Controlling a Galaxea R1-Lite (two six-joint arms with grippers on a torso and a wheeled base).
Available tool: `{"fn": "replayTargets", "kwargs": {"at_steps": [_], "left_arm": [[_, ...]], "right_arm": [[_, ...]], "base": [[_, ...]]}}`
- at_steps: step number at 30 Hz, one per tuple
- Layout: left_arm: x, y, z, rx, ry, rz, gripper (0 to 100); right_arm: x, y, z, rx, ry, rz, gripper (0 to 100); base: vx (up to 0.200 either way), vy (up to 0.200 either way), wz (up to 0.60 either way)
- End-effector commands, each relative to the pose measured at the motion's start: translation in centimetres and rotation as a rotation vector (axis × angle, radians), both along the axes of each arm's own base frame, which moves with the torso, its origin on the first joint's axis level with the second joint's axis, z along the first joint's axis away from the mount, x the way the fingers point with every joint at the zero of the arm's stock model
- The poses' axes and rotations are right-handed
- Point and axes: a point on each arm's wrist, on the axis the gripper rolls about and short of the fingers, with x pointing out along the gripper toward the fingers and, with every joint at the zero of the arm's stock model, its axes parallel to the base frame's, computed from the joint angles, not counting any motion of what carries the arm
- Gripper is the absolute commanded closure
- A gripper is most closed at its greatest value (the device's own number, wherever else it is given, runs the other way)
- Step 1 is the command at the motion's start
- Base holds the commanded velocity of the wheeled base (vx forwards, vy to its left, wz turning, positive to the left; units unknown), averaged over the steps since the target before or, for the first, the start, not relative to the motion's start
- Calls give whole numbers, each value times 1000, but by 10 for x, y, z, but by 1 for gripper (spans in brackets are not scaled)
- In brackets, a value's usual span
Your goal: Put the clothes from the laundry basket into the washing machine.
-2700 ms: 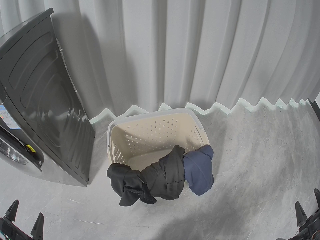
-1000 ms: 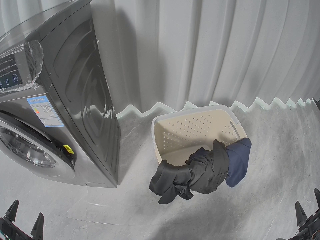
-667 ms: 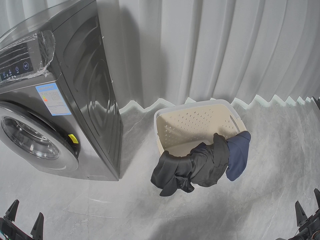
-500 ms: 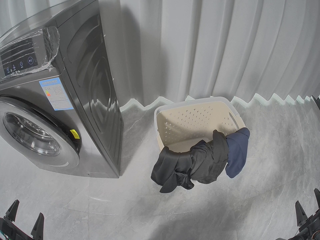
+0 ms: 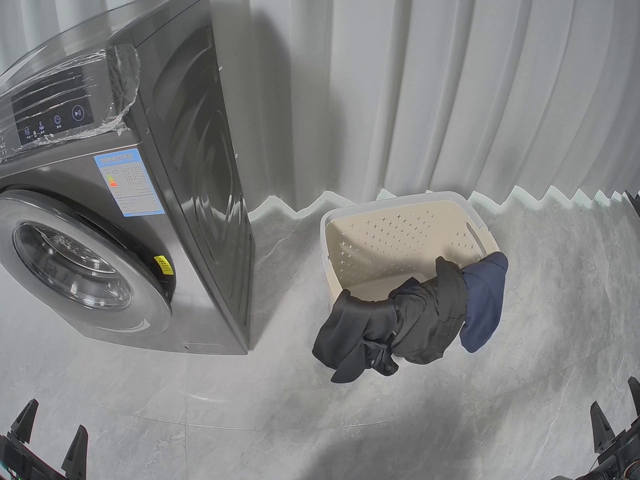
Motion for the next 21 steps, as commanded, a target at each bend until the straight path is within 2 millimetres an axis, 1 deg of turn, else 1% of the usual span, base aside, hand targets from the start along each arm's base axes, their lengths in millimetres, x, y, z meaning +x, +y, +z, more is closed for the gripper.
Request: {"fn": "replayTargets", "kwargs": {"at_steps": [1, 21], "left_arm": [[0, 0, -4, 0, -2, 1, 0], [0, 0, -5, -6, 0, 1, 0]], "right_arm": [[0, 0, -5, -1, 1, 1, 0], [0, 0, -5, -1, 1, 1, 0]], "base": [[0, 200, 0], [0, 200, 0]]}}
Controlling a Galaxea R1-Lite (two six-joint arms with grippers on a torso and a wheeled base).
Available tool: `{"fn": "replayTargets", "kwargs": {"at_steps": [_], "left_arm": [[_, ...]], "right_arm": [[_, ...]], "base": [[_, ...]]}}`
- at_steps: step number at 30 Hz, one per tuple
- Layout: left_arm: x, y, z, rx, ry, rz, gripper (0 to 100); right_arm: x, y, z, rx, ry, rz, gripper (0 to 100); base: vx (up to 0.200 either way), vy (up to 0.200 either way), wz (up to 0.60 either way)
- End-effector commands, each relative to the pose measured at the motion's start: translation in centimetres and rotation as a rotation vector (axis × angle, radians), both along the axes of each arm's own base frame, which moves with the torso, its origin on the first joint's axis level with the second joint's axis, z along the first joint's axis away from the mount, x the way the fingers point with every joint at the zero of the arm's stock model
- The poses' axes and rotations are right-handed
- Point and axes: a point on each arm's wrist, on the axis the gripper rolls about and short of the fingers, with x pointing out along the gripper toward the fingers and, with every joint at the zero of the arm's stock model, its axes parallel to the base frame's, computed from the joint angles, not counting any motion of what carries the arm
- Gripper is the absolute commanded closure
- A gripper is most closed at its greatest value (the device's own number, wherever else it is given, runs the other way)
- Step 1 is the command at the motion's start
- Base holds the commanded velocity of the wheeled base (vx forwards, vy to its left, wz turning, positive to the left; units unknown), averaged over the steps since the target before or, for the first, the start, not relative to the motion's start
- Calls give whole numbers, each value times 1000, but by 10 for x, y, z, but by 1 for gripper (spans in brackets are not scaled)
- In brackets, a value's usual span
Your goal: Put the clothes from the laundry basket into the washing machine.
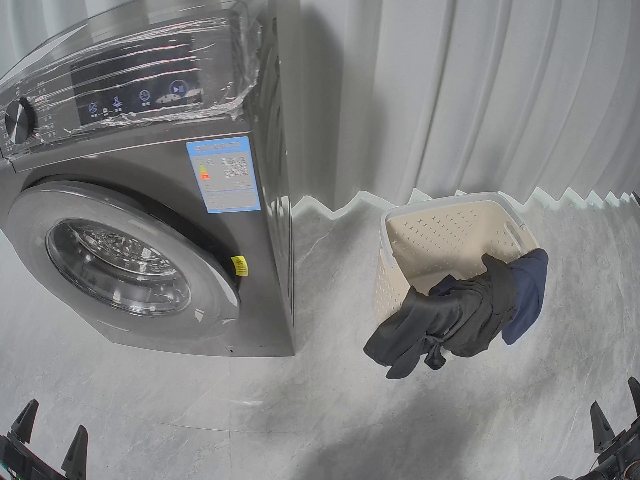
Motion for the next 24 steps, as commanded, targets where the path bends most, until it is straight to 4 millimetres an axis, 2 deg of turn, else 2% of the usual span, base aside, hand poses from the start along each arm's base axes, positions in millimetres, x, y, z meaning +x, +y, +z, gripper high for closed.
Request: {"fn": "replayTargets", "kwargs": {"at_steps": [1, 24], "left_arm": [[0, 0, -4, -1, -2, 0, 0], [0, 0, -4, -1, -2, 0, 0]], "right_arm": [[0, 0, -5, 0, 1, 1, 0], [0, 0, -5, 0, 1, 1, 0]], "base": [[0, 200, 0], [0, 200, 0]]}}
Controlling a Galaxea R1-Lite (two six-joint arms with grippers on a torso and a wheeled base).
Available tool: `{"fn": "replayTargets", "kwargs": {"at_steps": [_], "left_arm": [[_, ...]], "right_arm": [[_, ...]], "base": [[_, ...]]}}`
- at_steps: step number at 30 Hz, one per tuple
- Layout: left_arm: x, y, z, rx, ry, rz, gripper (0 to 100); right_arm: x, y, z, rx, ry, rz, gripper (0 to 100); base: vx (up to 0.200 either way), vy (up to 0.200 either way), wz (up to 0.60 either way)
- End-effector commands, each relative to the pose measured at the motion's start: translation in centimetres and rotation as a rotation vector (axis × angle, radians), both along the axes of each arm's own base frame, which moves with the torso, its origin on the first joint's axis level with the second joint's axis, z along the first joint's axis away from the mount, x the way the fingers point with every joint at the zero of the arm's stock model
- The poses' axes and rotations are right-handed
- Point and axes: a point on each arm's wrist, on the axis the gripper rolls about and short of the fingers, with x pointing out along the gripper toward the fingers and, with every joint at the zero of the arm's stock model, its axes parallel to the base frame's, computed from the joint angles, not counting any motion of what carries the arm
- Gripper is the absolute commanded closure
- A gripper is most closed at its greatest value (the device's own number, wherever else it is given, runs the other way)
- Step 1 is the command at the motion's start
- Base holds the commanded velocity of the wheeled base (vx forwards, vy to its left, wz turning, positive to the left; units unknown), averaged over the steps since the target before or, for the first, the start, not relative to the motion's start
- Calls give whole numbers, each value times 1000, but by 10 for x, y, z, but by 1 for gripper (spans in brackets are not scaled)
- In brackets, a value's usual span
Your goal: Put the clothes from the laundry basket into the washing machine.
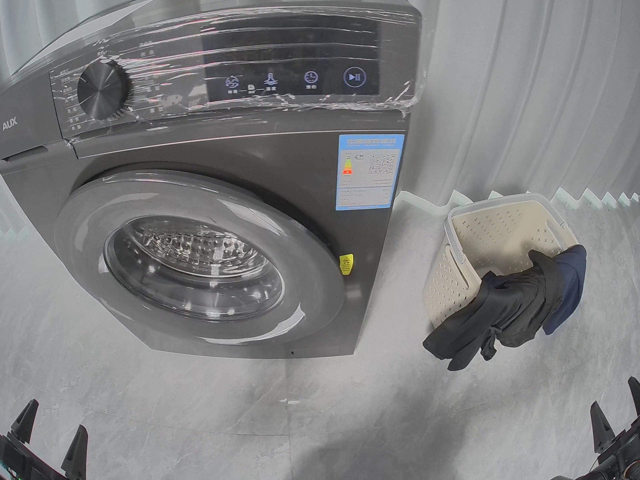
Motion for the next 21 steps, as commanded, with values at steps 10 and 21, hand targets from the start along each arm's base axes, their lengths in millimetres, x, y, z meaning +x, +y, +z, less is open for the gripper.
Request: {"fn": "replayTargets", "kwargs": {"at_steps": [10, 21], "left_arm": [[0, 0, -4, 6, -2, 0, 0], [0, 0, -4, 0, -2, 0, 0]], "right_arm": [[0, 0, -5, 0, 1, 0, 0], [0, 0, -5, 0, 3, -3, 0]], "base": [[0, 200, 0], [0, 91, 0]]}}
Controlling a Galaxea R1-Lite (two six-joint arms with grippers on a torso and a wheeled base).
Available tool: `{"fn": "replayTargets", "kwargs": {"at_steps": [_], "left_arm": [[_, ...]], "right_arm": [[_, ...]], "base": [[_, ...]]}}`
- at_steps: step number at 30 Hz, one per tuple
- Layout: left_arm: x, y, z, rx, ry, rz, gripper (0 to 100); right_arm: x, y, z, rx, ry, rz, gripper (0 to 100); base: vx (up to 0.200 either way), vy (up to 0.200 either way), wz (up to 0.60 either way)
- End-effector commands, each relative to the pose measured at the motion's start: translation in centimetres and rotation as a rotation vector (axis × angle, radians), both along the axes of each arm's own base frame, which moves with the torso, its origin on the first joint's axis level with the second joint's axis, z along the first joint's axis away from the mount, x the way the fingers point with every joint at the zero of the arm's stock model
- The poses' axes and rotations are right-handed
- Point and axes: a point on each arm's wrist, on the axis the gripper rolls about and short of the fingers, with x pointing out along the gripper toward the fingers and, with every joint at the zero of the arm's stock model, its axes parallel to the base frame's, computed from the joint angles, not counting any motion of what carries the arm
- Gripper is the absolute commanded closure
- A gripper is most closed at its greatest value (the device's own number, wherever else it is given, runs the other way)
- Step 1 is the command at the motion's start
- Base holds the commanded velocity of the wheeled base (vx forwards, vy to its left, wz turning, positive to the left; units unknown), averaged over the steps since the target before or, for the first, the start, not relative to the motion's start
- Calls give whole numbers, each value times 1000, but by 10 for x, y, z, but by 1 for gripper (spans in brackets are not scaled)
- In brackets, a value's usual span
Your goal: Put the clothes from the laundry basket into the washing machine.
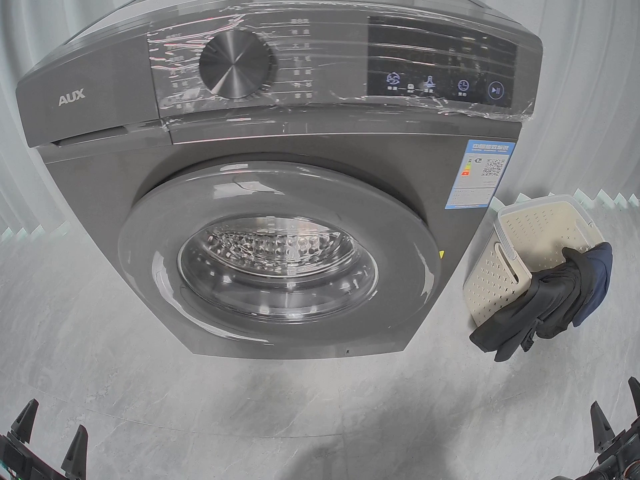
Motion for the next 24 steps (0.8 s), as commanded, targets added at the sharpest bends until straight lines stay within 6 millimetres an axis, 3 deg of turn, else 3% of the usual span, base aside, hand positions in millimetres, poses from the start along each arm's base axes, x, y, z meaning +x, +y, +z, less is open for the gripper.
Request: {"fn": "replayTargets", "kwargs": {"at_steps": [1, 15, 24], "left_arm": [[0, 0, -4, -2, -2, 0, 0], [0, 0, -4, -2, -2, 0, 0], [0, 0, -4, 0, -2, 2, 0]], "right_arm": [[0, 0, -5, 1, 3, 1, 0], [0, 0, -5, 4, 3, -1, 0], [0, 0, -5, 7, 3, 1, 0]], "base": [[0, 0, 0], [0, 0, 0], [0, 200, 0]]}}
